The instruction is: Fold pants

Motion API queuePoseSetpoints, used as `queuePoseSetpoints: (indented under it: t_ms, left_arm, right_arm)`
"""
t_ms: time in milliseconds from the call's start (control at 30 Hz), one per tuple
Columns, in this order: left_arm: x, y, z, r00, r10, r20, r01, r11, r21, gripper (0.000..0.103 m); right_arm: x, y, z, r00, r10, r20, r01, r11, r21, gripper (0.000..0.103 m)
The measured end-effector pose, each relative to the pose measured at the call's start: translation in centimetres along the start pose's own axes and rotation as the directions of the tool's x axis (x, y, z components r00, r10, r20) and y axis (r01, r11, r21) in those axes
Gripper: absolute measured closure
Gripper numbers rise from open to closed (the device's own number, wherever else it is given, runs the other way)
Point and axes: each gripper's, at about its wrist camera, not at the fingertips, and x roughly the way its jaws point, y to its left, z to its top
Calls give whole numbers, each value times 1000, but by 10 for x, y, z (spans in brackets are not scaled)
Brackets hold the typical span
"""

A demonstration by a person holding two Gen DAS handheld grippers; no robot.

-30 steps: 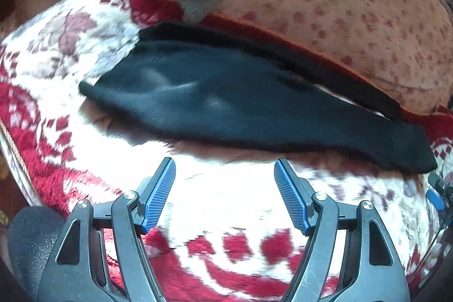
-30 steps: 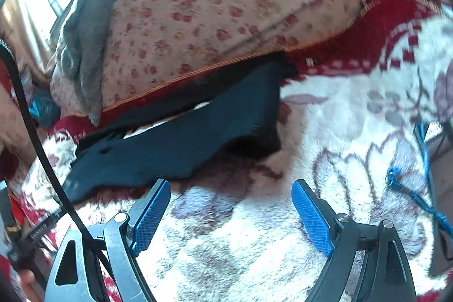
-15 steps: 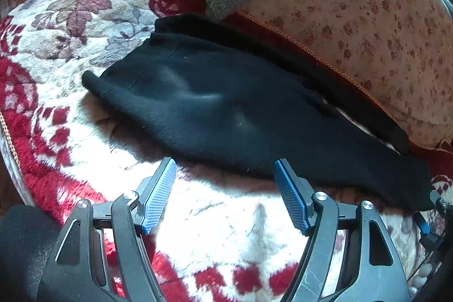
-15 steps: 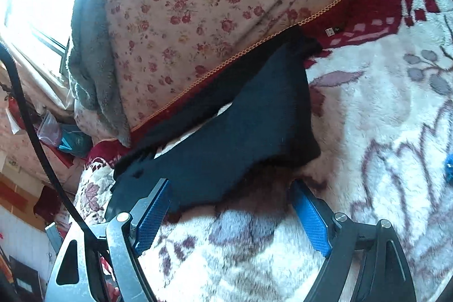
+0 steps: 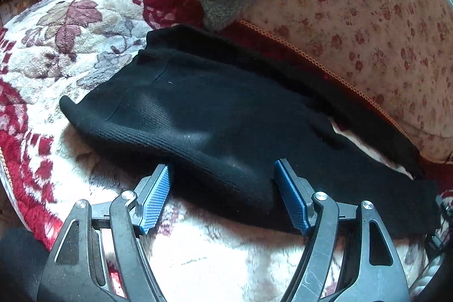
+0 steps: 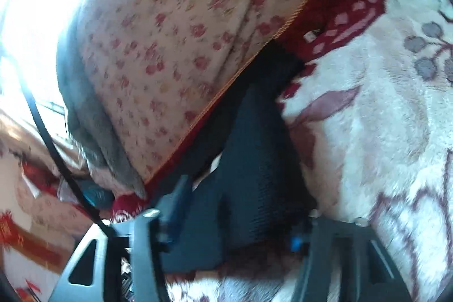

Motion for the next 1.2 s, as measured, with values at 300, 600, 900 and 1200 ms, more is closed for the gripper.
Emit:
queuePoseSetpoints:
  t_ms: [300, 600, 900, 1200]
  left_arm:
    - [2, 16, 10, 1000, 5, 0, -5, 1000, -20, 84]
    - [-18, 18, 9, 999, -46, 6, 46, 998, 51, 95]
    - [-14, 35, 2, 991, -110, -76, 105, 992, -73, 81]
    - [-24, 53, -11, 987, -141, -82, 126, 978, -165, 65]
  right_arm:
    - [-18, 9, 7, 989, -91, 113, 110, 979, -172, 88]
    - [-54, 80, -18, 932, -214, 294, 343, 788, -512, 90]
    - [-44, 20, -17, 966, -239, 97, 258, 915, -311, 89]
    - [-46, -16, -5, 986, -155, 63, 163, 977, -135, 79]
